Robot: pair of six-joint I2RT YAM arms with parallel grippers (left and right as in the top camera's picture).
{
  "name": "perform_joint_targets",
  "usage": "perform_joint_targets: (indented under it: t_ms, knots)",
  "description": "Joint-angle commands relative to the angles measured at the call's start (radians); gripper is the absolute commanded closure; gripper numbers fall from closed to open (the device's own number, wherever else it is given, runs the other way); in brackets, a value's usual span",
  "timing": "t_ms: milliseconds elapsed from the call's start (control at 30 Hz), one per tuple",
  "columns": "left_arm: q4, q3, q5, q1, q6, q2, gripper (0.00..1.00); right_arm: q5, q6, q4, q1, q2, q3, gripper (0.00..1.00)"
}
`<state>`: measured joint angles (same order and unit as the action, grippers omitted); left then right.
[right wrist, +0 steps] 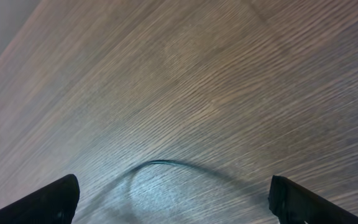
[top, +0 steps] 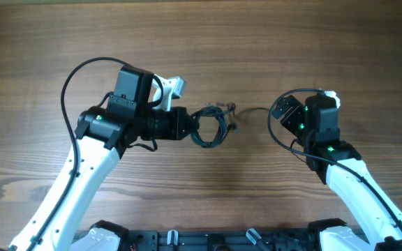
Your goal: Untangle cables
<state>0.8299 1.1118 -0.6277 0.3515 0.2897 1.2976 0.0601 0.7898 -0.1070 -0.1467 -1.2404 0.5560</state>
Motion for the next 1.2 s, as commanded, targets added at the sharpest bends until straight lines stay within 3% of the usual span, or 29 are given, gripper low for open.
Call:
perform_joint_targets:
  t_ms: [0,67,133,200,267,400,700,867,1067,1167]
  knots:
    - [-0.018,0.014,0.092,0.0,-0.019,-0.018,0.96,-0.263,-0.159,0.024,0.003,-0.013,-0.002,0.0]
    - [-0.017,0.014,0.246,0.0,-0.019,-0.016,0.95,-0.599,-0.407,0.058,0.003,-0.013,-0.002,0.0]
    - [-0.017,0.014,0.315,0.0,0.005,-0.01,0.96,-0.771,-0.489,0.089,0.003,-0.013,-0.002,0.0]
    - [-0.027,0.014,0.279,0.002,0.026,0.007,0.96,-0.928,-0.515,0.172,0.003,-0.013,-0.002,0.0]
    - [-0.021,0.014,0.16,0.026,-0.127,0.03,0.96,-1.006,-0.518,0.278,0.003,-0.013,-0.002,0.0]
    - [0.012,0.014,0.138,0.103,-0.276,0.088,0.96,-1.029,-0.499,0.365,0.003,-0.013,-0.002,0.0]
    - [-0.114,0.014,0.138,0.188,-0.286,0.144,0.96,-1.097,-0.559,0.229,-0.031,-0.013,-0.007,0.01]
    - [-0.116,0.014,0.054,0.188,-0.286,0.144,0.96,-1.073,-0.615,0.158,-0.031,-0.013,-0.008,0.26]
    - [-0.117,0.014,-0.064,0.188,-0.34,0.144,0.96,-1.047,-0.614,0.153,-0.031,-0.013,-0.008,0.27]
    - [-0.119,0.014,-0.064,0.187,-0.339,0.143,0.96,-1.044,-0.603,0.151,-0.031,-0.013,-0.008,0.49]
